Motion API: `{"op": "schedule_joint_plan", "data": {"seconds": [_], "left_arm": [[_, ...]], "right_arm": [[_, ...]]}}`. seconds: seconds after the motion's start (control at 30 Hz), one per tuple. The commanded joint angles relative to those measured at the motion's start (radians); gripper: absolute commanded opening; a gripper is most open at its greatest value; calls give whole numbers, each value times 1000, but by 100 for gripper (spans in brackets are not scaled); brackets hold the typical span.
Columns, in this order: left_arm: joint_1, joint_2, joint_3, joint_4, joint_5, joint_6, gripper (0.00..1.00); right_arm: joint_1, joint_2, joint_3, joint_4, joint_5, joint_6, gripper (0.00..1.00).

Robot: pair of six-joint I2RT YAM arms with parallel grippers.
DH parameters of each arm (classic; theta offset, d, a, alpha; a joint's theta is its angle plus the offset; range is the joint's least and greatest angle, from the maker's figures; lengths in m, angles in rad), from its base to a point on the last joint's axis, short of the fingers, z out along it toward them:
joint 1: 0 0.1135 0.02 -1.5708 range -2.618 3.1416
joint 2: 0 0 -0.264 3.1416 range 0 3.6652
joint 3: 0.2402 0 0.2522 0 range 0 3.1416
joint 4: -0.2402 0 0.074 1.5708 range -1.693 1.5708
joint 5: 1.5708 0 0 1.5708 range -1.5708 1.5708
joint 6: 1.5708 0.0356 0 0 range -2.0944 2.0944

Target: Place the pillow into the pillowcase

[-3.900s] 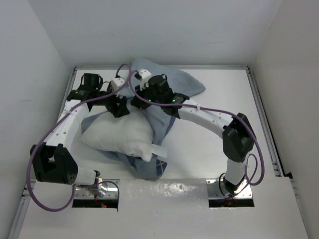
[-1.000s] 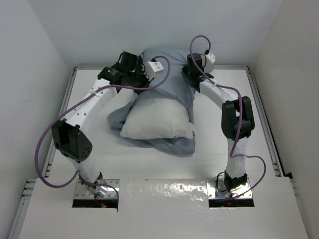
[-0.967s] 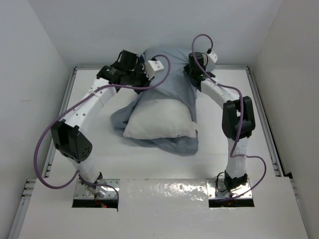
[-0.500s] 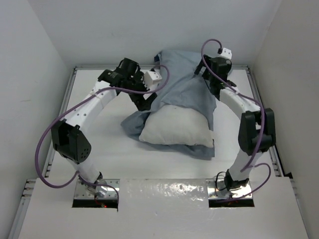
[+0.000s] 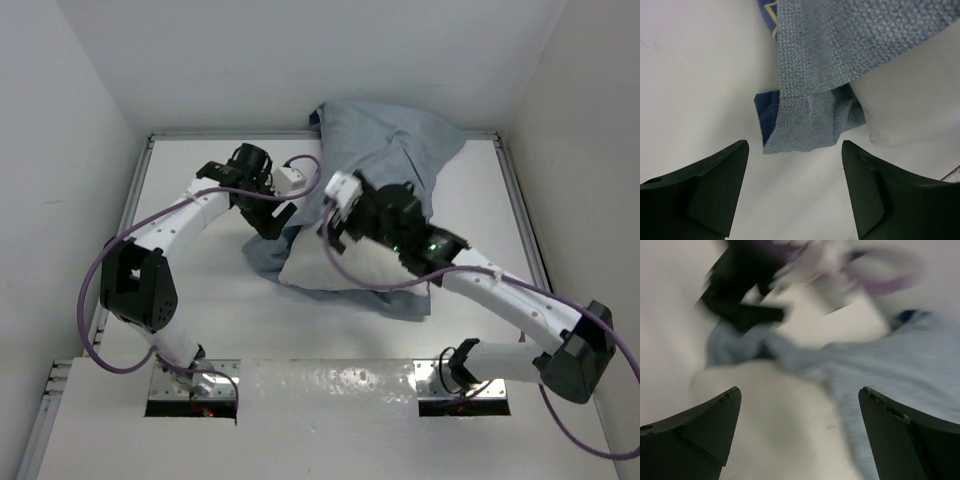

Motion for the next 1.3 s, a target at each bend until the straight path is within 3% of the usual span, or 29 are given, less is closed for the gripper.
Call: {"op": "schedule_joint_plan", "data": {"seconds": [0.0,0.13,0.23,0.33,0.4,0.47,0.5,0.53,0.57,0.6,0.63,0.67,0.73,0.83,0.97,1.1,1.13,1.2,1.23,1.27], "left_arm": [[-4,-18,14,77,-44,-28,74],[42,8,-23,106,43,-45,74],[60,46,-111,174,115,-50,79],[53,118,-169,241,229,-70,81],[53,173,-143,229,241,-67,80],[54,192,-101,239,173,-79,70],[56,195,-95,253,149,-88,50],[59,195,-86,274,134,-94,37],[60,195,-78,275,125,-94,25],[63,195,-63,269,123,-97,3],[65,197,-57,262,122,-96,0],[70,194,-45,249,111,-84,0],[77,191,-34,238,77,-73,0],[134,178,-28,251,-85,-52,0],[215,191,11,293,-200,-32,0],[278,270,153,287,-305,-18,3],[278,283,173,290,-328,-1,8],[277,313,234,296,-323,4,30],[277,326,261,296,-311,-8,47],[274,350,287,292,-305,-18,56]], "right_arm": [[122,12,-105,-114,59,-163,99],[242,30,-188,-91,163,-191,99],[308,75,-275,22,309,-269,99],[337,121,-396,383,342,-353,99],[337,193,-394,425,349,-381,99],[335,265,-308,362,383,-390,99],[335,347,-279,351,421,-390,99],[334,389,-256,354,528,-392,98],[328,430,-213,380,590,-389,83],[322,504,-191,392,648,-381,69],[299,530,-170,385,723,-366,55],[262,556,-129,363,742,-325,1],[216,552,-102,304,735,-256,0],[98,497,13,167,574,-21,0],[-39,408,65,201,389,238,0],[-90,434,146,251,291,393,0],[-88,455,192,256,277,439,0],[-90,530,238,253,238,496,0],[-88,556,276,256,234,562,0],[-90,605,289,263,239,590,0]]}}
